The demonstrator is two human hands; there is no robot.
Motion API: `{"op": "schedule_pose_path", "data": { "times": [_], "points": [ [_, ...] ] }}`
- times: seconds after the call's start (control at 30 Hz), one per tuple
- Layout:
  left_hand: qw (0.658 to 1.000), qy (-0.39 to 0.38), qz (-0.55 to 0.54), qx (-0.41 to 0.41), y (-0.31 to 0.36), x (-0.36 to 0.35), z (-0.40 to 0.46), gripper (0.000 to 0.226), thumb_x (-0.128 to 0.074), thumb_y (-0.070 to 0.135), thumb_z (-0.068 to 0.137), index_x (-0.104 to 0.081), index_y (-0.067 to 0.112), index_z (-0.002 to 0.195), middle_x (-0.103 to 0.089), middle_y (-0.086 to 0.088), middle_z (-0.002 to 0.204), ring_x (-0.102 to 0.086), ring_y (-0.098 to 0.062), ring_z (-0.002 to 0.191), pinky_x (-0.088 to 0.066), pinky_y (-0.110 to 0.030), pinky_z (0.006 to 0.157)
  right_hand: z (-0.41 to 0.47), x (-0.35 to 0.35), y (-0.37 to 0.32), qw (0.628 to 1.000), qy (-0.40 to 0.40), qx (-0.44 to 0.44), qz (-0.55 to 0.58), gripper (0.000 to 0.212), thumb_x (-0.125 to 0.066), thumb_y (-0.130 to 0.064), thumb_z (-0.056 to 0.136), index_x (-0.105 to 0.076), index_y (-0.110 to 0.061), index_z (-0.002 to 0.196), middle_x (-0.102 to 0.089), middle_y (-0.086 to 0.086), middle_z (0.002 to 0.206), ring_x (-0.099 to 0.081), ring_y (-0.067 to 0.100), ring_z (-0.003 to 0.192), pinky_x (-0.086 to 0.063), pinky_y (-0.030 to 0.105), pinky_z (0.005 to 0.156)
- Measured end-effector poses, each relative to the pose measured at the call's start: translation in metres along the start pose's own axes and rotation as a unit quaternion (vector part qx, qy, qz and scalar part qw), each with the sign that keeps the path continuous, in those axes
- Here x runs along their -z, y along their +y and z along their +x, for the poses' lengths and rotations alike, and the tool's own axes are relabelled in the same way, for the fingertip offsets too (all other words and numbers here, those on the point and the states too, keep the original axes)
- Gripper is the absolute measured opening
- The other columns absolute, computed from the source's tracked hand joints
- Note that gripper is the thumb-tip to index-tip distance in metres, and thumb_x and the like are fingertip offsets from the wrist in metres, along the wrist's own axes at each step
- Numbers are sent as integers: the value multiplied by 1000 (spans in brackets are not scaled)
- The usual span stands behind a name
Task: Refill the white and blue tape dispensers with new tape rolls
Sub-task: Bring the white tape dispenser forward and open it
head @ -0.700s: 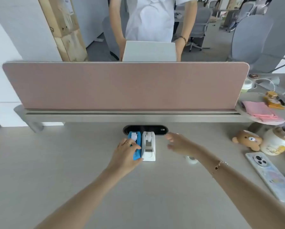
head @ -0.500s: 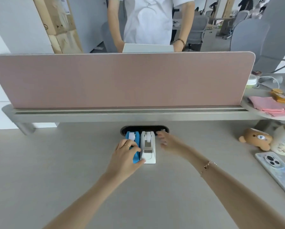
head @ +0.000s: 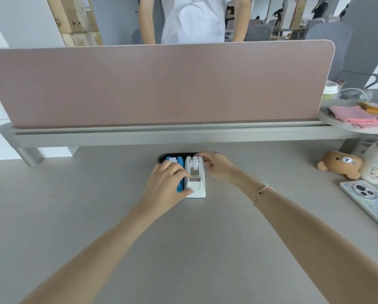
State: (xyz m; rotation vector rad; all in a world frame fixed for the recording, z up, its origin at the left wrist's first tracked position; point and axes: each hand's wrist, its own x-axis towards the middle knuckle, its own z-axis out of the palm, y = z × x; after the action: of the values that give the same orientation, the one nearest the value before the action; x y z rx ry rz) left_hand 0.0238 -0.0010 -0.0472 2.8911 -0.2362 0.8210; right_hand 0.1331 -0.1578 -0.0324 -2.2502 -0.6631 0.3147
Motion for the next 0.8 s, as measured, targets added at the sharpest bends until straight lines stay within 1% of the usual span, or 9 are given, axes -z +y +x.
{"op": "schedule_pose_path", "data": {
  "times": [0.07,0.17,0.2,0.33,0.47,0.53,0.67,0.73,0.8],
  "points": [
    [1000,-21,-3,8,4,3,0,32,-82,41,61,-72,24,86,-68,6,88,-52,-16,98,-34,-22,82,-2,0,-3,1000,-4,-1,-6,53,-33,16,82,-54,-3,127,-65,12,121,-61,23,113,-44,19,89],
    [998,-55,-30,22,9,7,0,35,-78,38,69,-70,20,98,-67,3,99,-51,-23,107,-35,-28,87,-6,2,-4,1000,4,-9,-26,47,-36,11,85,-55,-4,126,-64,12,119,-61,20,100,-42,8,71],
    [998,-55,-37,21,10,8,-2,36,-77,38,70,-69,20,100,-66,3,101,-50,-22,108,-34,-26,88,-7,2,-3,1000,5,-10,-27,47,-36,11,85,-55,-4,126,-64,12,120,-61,21,100,-43,10,72],
    [998,-30,-47,14,9,5,-9,34,-77,38,71,-70,21,100,-67,6,97,-50,-20,103,-28,-19,86,-16,2,2,999,3,-13,-36,39,-43,4,85,-57,-7,121,-65,13,116,-63,29,105,-49,36,91],
    [999,-16,-50,-7,9,7,-14,30,-79,37,70,-70,20,94,-67,7,85,-53,-19,89,-38,-22,79,-24,4,4,998,3,-25,-63,28,-48,-5,85,-56,-6,111,-67,16,108,-64,33,99,-53,46,90],
    [998,-28,-62,-11,12,12,-18,31,-76,39,72,-67,22,96,-66,10,83,-51,-16,87,-34,-20,75,-30,6,0,996,6,-34,-82,25,-46,-11,86,-53,-6,109,-65,13,101,-63,31,93,-53,40,82],
    [997,-36,-60,18,16,19,-32,41,-68,56,68,-61,29,97,-65,14,79,-47,-11,83,-30,-20,66,-52,12,-15,989,-18,-50,-137,28,-43,-12,88,-49,3,110,-50,7,90,-45,24,79,-34,27,58],
    [999,-31,-26,18,18,19,-38,44,-70,62,61,-63,28,89,-64,13,70,-54,-14,79,-32,-20,65,-69,19,-25,981,-68,-45,-177,40,-45,-12,88,-43,-5,127,-51,6,102,-46,24,85,-33,22,55],
    [999,-15,-3,30,20,21,-40,48,-72,63,57,-64,25,84,-66,13,69,-58,-17,77,-34,-20,64,-82,25,-37,965,-127,-26,-228,58,-48,-9,89,-31,-19,143,-50,3,117,-49,21,95,-43,24,64]
  ]
}}
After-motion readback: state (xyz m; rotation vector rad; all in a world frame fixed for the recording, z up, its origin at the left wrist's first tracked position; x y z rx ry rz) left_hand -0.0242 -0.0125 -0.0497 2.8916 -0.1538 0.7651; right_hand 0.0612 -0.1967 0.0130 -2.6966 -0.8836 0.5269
